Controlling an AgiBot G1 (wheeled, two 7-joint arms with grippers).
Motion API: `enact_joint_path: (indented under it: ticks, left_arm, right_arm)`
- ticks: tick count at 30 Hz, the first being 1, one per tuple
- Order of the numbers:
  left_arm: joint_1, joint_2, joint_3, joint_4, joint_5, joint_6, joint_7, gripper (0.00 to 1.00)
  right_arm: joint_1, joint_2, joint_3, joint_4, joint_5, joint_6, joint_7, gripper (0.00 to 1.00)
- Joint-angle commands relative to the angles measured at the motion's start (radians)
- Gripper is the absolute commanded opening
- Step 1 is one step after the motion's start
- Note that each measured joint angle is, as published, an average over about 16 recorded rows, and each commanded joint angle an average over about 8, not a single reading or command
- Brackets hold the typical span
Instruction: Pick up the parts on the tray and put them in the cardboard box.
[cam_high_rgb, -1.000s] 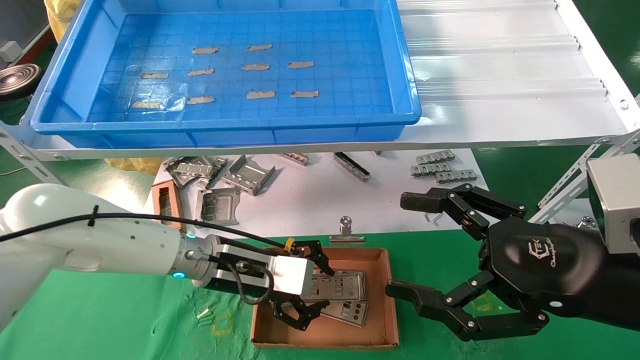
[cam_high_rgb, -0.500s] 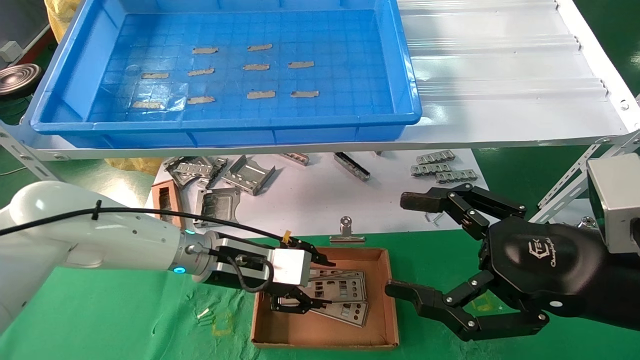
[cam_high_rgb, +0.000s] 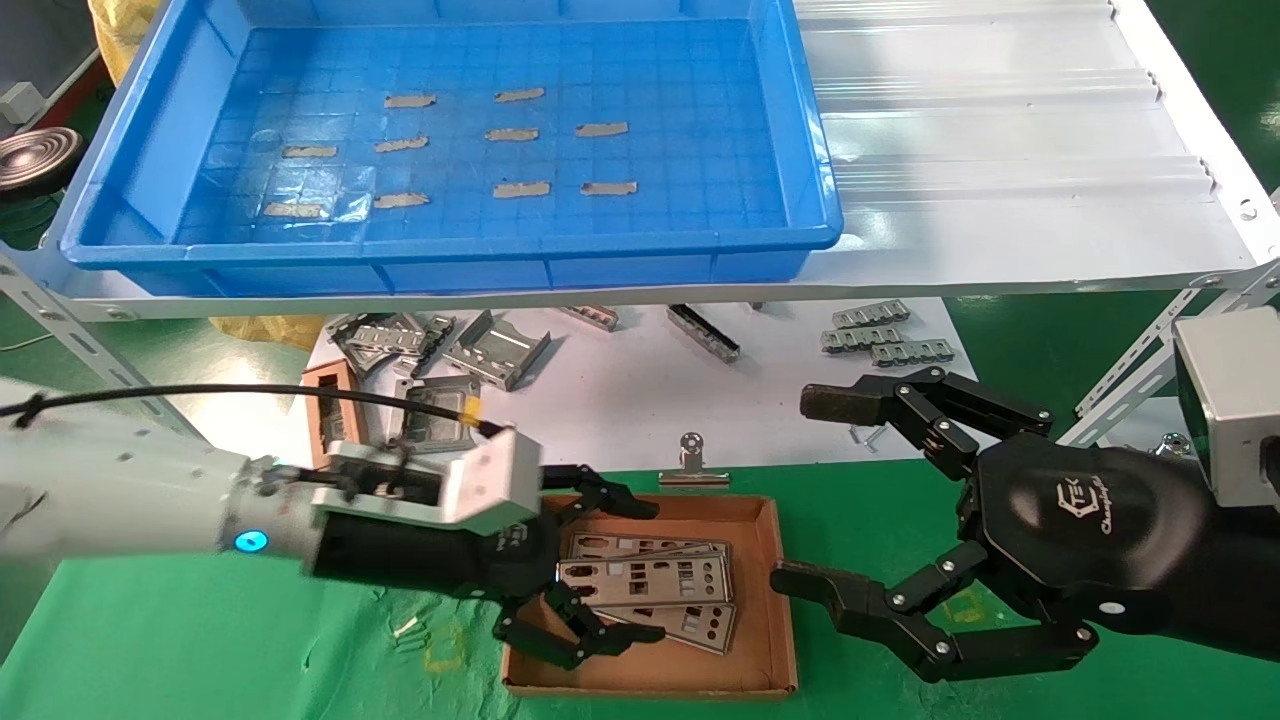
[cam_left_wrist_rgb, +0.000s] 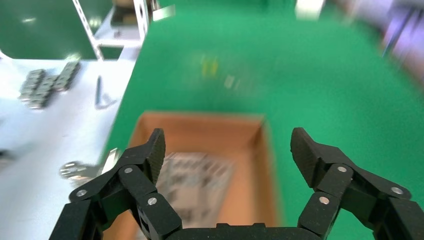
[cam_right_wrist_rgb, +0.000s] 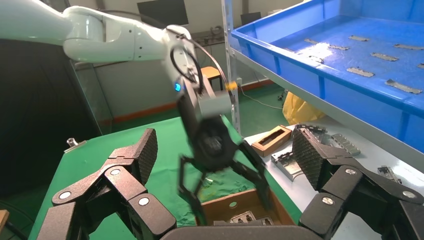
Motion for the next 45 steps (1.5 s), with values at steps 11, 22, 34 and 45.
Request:
enact_joint_path:
  ticks: [11, 22, 34, 45]
  left_arm:
    - [0.022, -0.023, -0.032, 0.049, -0.083, 0.086, -0.05, 1.0]
    - [0.073, -0.08, -0.099, -0.059, -0.104, 0.07, -0.101, 1.0]
    - [0.16, -0.176, -0.213, -0.234, -0.144, 0.05, -0.189, 1.0]
    - [0.239, -0.265, -0.318, -0.395, -0.181, 0.033, -0.27, 1.0]
  right_arm:
    - [0.0, 0.0, 0.0, 0.0, 0.0, 0.0, 0.0, 1.0]
    - [0.0, 0.0, 0.0, 0.0, 0.0, 0.0, 0.0, 1.0]
    - [0.0, 0.0, 0.0, 0.0, 0.0, 0.0, 0.0, 1.0]
    - [0.0, 0.0, 0.0, 0.0, 0.0, 0.0, 0.0, 1.0]
